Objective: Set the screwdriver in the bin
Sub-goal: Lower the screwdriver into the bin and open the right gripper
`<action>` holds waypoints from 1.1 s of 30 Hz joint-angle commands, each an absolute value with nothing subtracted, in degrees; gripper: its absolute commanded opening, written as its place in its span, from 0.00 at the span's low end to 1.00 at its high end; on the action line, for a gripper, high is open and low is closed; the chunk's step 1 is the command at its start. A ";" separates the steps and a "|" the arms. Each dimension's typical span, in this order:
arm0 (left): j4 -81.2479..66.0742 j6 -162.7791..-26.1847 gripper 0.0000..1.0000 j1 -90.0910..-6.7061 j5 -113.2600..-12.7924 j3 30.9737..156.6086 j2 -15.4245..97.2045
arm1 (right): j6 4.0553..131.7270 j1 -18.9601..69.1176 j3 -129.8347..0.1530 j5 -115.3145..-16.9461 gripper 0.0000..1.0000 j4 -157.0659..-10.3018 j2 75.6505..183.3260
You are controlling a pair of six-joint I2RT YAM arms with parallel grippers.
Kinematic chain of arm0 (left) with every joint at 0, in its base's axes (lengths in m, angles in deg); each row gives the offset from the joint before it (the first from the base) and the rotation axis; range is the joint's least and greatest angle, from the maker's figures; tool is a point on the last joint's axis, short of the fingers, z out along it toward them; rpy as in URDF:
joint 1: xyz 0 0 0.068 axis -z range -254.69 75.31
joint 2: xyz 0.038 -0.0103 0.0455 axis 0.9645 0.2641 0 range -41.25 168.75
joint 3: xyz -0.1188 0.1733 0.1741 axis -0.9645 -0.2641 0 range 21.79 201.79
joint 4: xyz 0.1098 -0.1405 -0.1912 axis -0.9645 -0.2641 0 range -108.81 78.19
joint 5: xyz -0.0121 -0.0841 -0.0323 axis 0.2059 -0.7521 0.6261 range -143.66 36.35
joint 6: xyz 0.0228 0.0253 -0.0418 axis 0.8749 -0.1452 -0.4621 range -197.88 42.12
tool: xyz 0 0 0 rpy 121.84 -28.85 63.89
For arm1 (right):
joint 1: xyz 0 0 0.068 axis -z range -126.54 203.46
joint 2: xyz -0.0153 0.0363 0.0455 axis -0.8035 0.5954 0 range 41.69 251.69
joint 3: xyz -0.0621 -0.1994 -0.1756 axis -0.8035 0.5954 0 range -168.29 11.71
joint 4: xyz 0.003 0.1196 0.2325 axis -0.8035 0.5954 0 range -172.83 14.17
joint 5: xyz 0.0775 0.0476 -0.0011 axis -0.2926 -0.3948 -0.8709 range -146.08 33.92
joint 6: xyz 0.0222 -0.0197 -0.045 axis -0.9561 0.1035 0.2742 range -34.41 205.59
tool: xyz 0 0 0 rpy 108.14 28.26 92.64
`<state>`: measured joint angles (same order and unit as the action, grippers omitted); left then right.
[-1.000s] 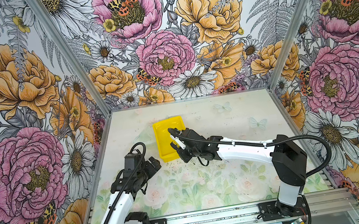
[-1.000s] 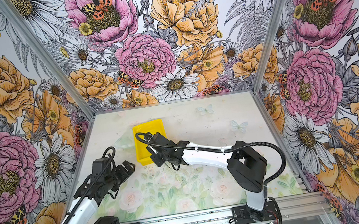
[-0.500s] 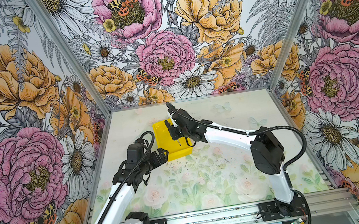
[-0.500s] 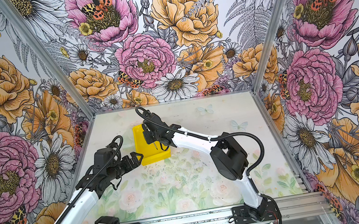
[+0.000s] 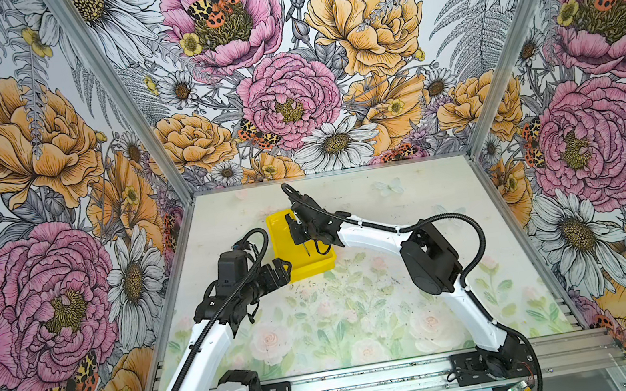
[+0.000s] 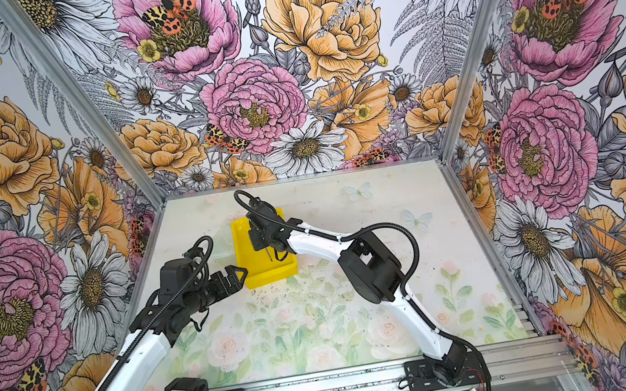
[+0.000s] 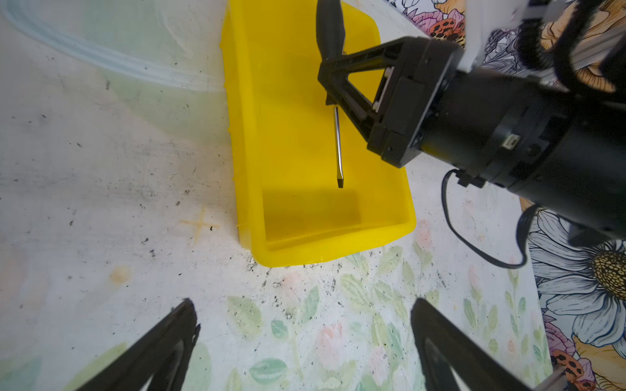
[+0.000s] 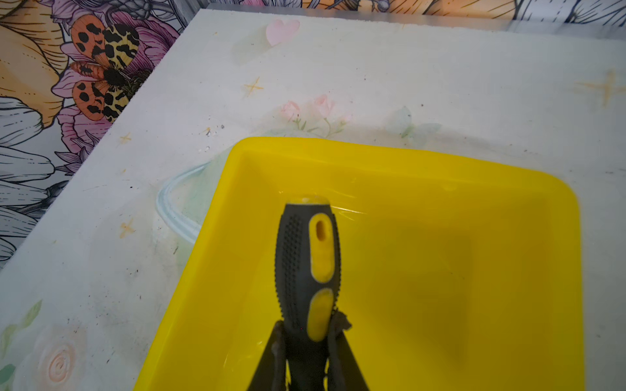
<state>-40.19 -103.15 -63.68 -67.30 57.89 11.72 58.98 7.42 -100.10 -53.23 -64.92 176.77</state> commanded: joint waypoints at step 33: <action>-41.56 -102.22 0.99 -62.38 -62.52 57.83 9.09 | 58.54 7.68 -100.61 -49.99 0.54 -65.44 176.36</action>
<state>-41.17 -102.93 -62.81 -64.53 57.89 10.08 57.95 7.42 -100.88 -52.22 -64.88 181.30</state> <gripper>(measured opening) 0.986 0.535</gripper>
